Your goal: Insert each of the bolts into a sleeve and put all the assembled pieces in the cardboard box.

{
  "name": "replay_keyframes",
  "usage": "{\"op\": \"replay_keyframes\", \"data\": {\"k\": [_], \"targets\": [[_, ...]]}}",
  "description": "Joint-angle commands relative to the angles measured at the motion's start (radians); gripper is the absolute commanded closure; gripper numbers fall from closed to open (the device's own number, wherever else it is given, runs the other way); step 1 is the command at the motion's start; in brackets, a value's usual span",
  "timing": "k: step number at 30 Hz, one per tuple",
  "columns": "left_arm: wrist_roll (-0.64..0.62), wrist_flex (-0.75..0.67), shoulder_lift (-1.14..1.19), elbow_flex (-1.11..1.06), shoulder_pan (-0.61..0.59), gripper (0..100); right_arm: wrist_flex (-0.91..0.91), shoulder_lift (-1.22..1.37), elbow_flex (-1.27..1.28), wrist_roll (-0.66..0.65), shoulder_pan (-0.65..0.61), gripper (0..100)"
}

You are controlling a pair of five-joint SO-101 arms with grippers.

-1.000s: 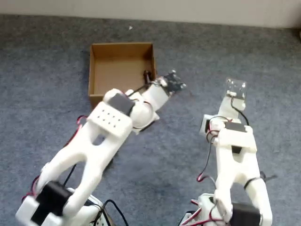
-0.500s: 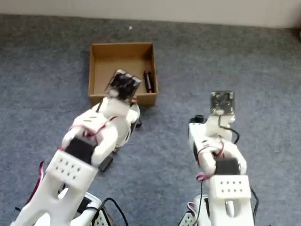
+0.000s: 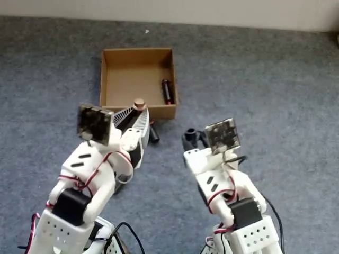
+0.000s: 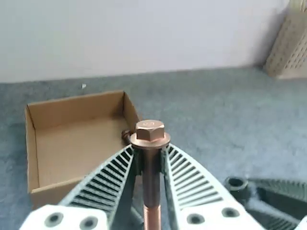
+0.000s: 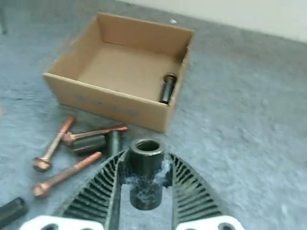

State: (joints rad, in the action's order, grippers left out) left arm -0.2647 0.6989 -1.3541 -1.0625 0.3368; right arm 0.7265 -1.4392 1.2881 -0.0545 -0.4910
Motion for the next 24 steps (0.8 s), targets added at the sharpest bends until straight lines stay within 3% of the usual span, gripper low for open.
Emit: {"op": "replay_keyframes", "data": {"k": [1,6,24], "targets": [[-0.044,-0.041,-0.071,0.015,-0.002,99,0.001,-0.042,-0.018,-0.066,-0.088,99.3],[-0.046,-0.107,-0.128,0.015,-0.004,99,-0.001,-0.059,-0.021,-0.107,-0.188,99.3],[-0.104,-0.114,-0.255,-0.039,0.007,99,-0.239,-0.059,-0.013,-0.109,-0.315,99.3]]}}
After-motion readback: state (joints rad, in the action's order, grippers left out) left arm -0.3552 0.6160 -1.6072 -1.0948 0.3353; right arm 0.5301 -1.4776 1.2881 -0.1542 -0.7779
